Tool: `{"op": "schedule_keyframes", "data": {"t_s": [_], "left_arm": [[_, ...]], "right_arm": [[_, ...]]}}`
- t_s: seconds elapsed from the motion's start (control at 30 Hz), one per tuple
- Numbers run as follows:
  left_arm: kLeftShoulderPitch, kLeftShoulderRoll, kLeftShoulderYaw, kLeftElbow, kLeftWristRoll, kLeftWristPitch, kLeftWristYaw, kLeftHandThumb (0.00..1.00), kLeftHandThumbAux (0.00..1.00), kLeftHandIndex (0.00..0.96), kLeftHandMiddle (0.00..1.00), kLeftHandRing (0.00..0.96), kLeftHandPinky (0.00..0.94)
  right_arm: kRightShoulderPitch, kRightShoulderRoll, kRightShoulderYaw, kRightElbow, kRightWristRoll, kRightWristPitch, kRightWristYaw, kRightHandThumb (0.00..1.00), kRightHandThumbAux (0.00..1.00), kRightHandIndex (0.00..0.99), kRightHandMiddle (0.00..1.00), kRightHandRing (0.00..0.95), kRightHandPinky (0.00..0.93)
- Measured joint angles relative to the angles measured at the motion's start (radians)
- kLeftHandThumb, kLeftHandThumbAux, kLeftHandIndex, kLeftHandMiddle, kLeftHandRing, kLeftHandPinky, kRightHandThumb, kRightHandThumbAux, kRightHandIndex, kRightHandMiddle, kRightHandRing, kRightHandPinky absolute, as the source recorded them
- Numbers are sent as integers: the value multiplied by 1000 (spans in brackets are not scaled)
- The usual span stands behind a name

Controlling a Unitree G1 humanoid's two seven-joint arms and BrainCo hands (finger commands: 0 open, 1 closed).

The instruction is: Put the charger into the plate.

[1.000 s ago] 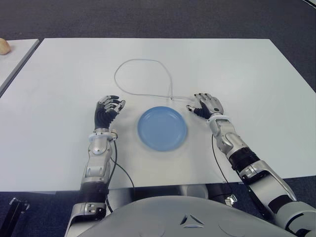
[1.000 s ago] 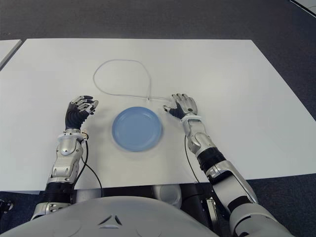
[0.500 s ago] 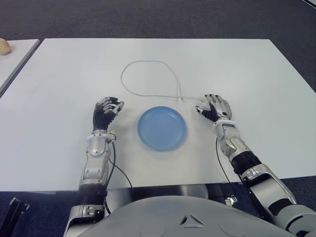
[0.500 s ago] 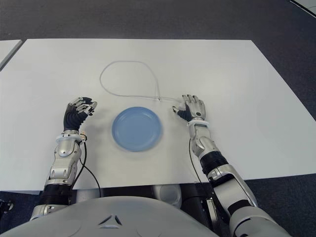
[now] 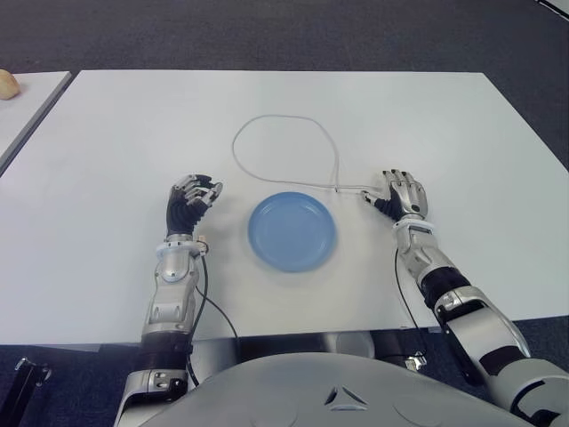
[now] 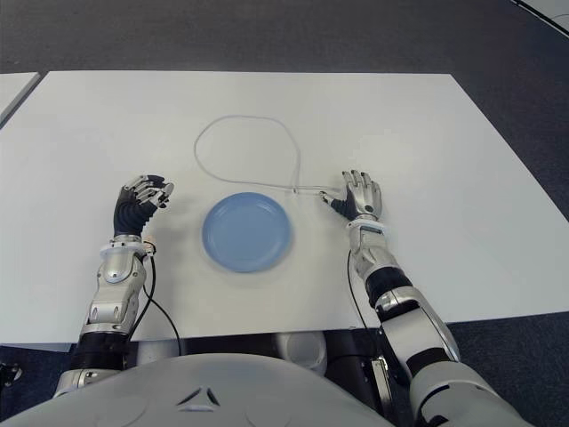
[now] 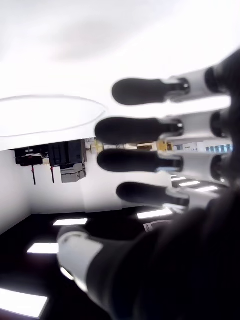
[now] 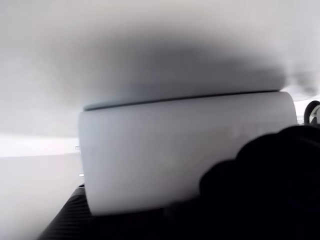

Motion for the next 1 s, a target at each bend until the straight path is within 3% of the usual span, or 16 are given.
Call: {"op": "schedule_keyframes", "data": {"t_s": [0.33,0.67,0.8,1.0], "left_arm": [[5,1,8,0,-24,-13,-15,835,678,409,495,601,582],[7,1,22,-7,-35,-11,-20,835,677,412,492,592,578],[8,1,26,-29,-33,14,-20,835,677,408,497,594,586],[10,1,27,-47,-29,53,-19,833,679,401,501,599,590]], "right_arm": [[-30,16,-50,111,89,-98,-62,667,234,0,0,0,0],[-27,26,-144,162,236,-240,-76,594,266,0,0,0,0],[-23,33,-173,168,271,-265,-86,581,315,0,0,0,2],[-22,44,-194,184,293,-278,-144,588,450,0,0,0,86]]}}
